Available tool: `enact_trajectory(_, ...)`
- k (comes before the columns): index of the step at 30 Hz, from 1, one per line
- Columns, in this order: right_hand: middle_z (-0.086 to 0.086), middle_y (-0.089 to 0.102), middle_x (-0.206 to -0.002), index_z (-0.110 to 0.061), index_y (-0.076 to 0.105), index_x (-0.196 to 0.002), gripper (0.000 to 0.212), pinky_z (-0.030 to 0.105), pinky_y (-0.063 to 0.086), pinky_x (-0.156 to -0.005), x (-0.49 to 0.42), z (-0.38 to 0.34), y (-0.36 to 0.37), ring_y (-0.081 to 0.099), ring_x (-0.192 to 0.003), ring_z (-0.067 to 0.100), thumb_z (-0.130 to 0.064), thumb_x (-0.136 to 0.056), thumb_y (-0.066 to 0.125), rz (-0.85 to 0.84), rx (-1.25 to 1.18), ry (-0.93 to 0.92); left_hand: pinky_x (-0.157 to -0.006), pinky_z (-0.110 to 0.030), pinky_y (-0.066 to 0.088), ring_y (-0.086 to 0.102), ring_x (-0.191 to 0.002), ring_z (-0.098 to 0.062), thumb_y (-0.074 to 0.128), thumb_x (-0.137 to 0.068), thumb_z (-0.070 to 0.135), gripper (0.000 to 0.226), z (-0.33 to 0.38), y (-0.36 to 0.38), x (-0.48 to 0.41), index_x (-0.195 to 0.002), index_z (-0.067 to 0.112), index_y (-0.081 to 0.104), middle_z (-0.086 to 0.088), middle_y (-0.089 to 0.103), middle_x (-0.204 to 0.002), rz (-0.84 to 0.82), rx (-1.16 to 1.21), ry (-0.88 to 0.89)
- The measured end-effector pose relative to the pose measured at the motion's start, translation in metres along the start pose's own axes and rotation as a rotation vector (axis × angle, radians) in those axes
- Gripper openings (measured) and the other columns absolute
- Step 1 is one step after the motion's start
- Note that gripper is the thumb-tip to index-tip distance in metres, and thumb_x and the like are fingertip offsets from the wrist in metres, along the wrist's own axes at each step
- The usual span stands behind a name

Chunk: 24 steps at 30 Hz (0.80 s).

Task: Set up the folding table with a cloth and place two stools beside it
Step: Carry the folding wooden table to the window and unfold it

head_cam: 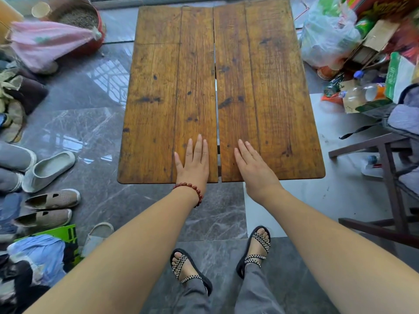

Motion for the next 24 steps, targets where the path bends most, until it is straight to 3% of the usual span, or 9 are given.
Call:
enact_trajectory(9,0.012,-0.014,-0.157,-0.003,-0.004,-0.149,0.082,0.031,0.005,-0.117,-0.001,-0.004,0.013,-0.011,-0.145,0.025,0.013,-0.087,0.048,0.016,-0.006,0.016,-0.111,-0.057,0.000,-0.024,-0.140,-0.027,0.056,-0.081,-0.005,0.104,0.000,0.013,-0.004,-0.141,0.008,-0.028,-0.006,-0.034,-0.150,-0.007,-0.003,-0.014)
enact_trajectory(16,0.013,-0.012,-0.157,-0.003,-0.002,-0.148,0.085,0.031,0.005,-0.116,-0.009,-0.002,0.027,-0.010,-0.145,0.025,0.015,-0.084,0.051,0.052,-0.005,0.019,-0.113,-0.058,0.002,-0.022,-0.141,-0.026,0.044,-0.088,-0.006,0.090,0.008,0.018,-0.010,-0.142,0.008,-0.026,-0.005,-0.031,-0.151,0.015,0.015,-0.043)
enact_trajectory(24,0.015,-0.013,-0.157,-0.002,-0.005,-0.148,0.082,0.033,0.006,-0.117,-0.001,-0.004,0.055,-0.010,-0.145,0.027,0.011,-0.087,0.048,0.036,0.029,0.019,-0.112,-0.057,0.001,-0.023,-0.141,-0.026,0.053,-0.085,-0.003,0.099,0.011,0.044,-0.006,-0.142,0.009,-0.027,-0.005,-0.032,-0.151,-0.001,0.006,-0.050)
Point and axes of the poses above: each hand's wrist, its own x-axis away from the middle knuckle, its own y-axis out of the palm, z = x × y, the point moved 2 cm from there along -x, towards the middle knuckle
